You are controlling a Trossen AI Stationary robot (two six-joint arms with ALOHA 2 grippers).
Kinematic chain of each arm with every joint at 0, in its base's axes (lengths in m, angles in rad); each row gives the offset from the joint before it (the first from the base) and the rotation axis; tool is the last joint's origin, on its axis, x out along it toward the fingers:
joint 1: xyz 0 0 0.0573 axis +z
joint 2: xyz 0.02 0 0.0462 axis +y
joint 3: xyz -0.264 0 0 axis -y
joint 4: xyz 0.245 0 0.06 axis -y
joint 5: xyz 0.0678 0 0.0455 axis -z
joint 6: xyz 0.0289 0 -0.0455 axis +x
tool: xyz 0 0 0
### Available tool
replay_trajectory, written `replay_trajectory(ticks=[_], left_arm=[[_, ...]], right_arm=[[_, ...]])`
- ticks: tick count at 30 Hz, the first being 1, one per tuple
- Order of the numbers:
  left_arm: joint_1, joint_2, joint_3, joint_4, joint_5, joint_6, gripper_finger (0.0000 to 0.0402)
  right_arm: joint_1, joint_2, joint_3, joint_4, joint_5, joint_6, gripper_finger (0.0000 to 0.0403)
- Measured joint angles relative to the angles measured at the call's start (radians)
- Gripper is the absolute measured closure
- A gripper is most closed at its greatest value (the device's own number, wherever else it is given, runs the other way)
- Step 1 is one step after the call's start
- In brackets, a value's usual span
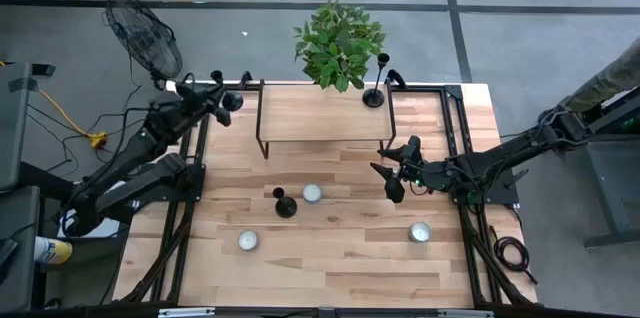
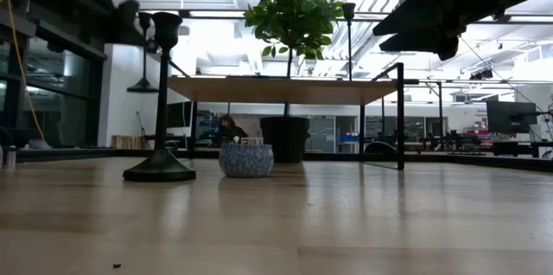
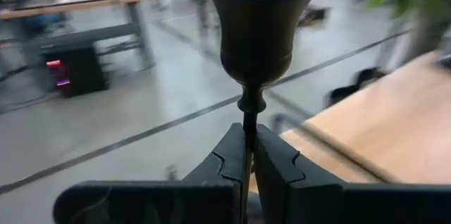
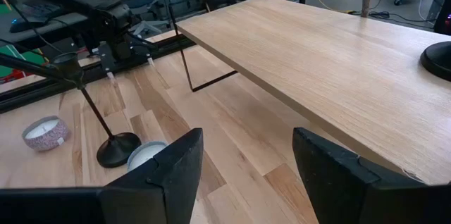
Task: Pick & Place candle stick holders
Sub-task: Put the left black candle holder on the shelf
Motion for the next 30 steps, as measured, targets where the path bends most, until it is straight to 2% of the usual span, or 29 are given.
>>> replay_trajectory(ticks=[8,16,24,30], left_arm=[[0.000,-0.059,0.090,-0.069,0.176,-0.026,0.0392],[0.000,-0.074,0.166,-0.120,0.274,-0.026,0.0392],[0.000,-0.070,0.177,-0.108,0.491,-0.060,0.0392],[0.000,-0.070,0.177,-0.077,0.603,-0.082,0.0392]], right_arm=[[0.000,0.000,0.000,0.000,0.000,0.000,0.0190],[0.000,0.000,0.000,0.000,-0.001,0.000,0.0190],[0.000,0.000,0.000,0.000,-0.002,0.000,0.0190],[0.000,0.000,0.000,0.001,0.007,0.000,0.0190]])
